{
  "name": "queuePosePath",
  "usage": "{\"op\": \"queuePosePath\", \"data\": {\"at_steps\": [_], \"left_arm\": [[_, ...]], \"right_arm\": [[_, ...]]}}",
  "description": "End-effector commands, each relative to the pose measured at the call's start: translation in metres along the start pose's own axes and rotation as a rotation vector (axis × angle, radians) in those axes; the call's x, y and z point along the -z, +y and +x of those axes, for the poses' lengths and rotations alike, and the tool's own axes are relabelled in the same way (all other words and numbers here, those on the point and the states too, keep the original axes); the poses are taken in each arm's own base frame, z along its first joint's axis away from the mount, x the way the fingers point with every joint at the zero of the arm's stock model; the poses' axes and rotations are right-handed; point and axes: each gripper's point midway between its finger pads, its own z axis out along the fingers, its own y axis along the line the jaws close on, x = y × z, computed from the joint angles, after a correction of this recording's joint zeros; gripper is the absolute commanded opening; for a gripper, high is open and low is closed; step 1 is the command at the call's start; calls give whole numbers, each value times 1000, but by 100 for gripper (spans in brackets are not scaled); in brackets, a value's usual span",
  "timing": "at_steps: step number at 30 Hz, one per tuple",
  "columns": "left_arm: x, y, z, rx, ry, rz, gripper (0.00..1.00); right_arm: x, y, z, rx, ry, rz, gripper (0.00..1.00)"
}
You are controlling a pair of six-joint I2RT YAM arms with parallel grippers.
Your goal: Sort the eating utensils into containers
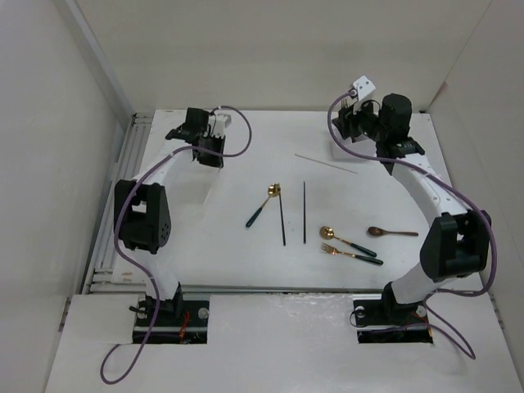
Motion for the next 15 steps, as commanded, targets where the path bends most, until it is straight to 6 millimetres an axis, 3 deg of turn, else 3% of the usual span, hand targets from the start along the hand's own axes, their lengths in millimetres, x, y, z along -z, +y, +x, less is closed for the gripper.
{"op": "queuePosePath", "data": {"at_steps": [1, 2, 3, 4, 7, 8, 11, 15], "left_arm": [[80, -43, -81, -69, -271, 155, 0], [93, -49, -92, -71, -313, 179, 0], [116, -58, -112, -85, -384, 200, 0], [128, -67, -121, -108, -423, 241, 0], [164, -86, -143, -119, -509, 316, 0], [168, -95, -144, -128, -517, 367, 0], [200, -114, -155, -151, -599, 431, 0], [226, -135, -161, -196, -673, 486, 0]], "right_arm": [[1, 61, -33, 42, -123, -264, 57], [1, 74, -43, 52, -149, -313, 62], [-4, 91, -38, 45, -145, -373, 67], [-5, 122, -49, 56, -177, -473, 69], [-16, 163, -68, 24, -217, -603, 72], [-16, 185, -77, 5, -240, -673, 72], [-25, 208, -104, -93, -313, -762, 72], [-18, 241, -142, -202, -475, -879, 72]]}}
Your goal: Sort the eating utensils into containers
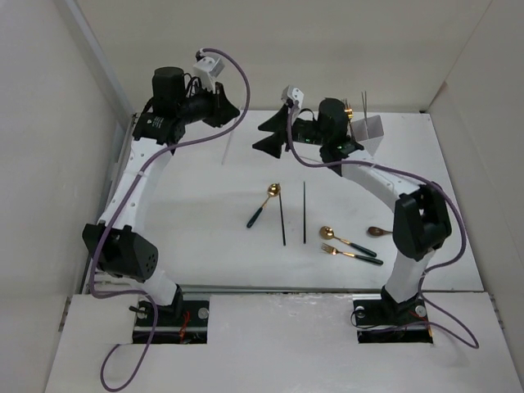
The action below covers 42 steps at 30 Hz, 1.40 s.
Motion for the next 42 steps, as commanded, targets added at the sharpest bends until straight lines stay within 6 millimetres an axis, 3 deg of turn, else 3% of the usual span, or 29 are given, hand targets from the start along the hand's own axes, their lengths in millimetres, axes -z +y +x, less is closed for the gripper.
{"op": "queuePosePath", "data": {"at_steps": [1, 2, 3, 7, 12, 17, 20, 24, 25, 29, 30, 32, 33, 36, 37, 38, 40, 41, 42], "left_arm": [[10, -42, -31, -43, -93, 139, 0], [13, -45, -38, -52, -117, 141, 0], [15, -53, -39, -62, -124, 159, 0], [16, -53, -38, -55, -132, 161, 0], [17, -60, -31, -51, -120, 178, 0], [14, -58, -24, -40, -105, 177, 0], [14, -62, -20, -33, -102, 186, 0], [14, -64, -24, -37, -117, 197, 0], [14, -64, -24, -28, -116, 198, 0], [14, -67, -24, -29, -114, 210, 0], [13, -65, -20, -33, -107, 209, 21], [12, -65, -16, -28, -99, 214, 72], [12, -63, -16, -27, -100, 205, 100], [8, -46, -9, -18, -82, 114, 100], [9, -42, -9, -26, -76, 83, 100], [12, -31, -11, -50, -83, 15, 100], [13, -18, -15, -57, -91, -63, 100], [14, -11, -13, -64, -84, -103, 100], [16, 1, -15, -72, -88, -166, 100]], "right_arm": [[-10, 28, -69, 6, -249, -144, 72], [-17, 33, -67, -87, -274, -166, 73], [-15, 33, -82, -61, -353, -171, 73], [-23, 36, -86, -163, -436, -234, 72], [-34, 38, -80, -191, -436, -250, 66], [-33, 39, -87, -186, -453, -250, 62], [-34, 37, -86, -186, -453, -250, 48], [-36, 37, -83, -183, -447, -258, 15], [-36, 37, -83, -183, -446, -258, 2], [-34, 38, -80, -176, -452, -260, 0], [-32, 40, -86, -142, -462, -258, 0], [-36, 35, -80, -153, -430, -235, 0], [-35, 28, -74, -160, -404, -209, 0], [-21, -21, -61, -130, -303, 10, 0], [-6, -35, -69, -34, -290, 96, 0], [20, -75, -59, -60, -244, 267, 0], [58, -114, -62, -20, -201, 450, 0], [82, -132, -53, 22, -108, 550, 0], [124, -169, -65, 69, -89, 747, 0]]}}
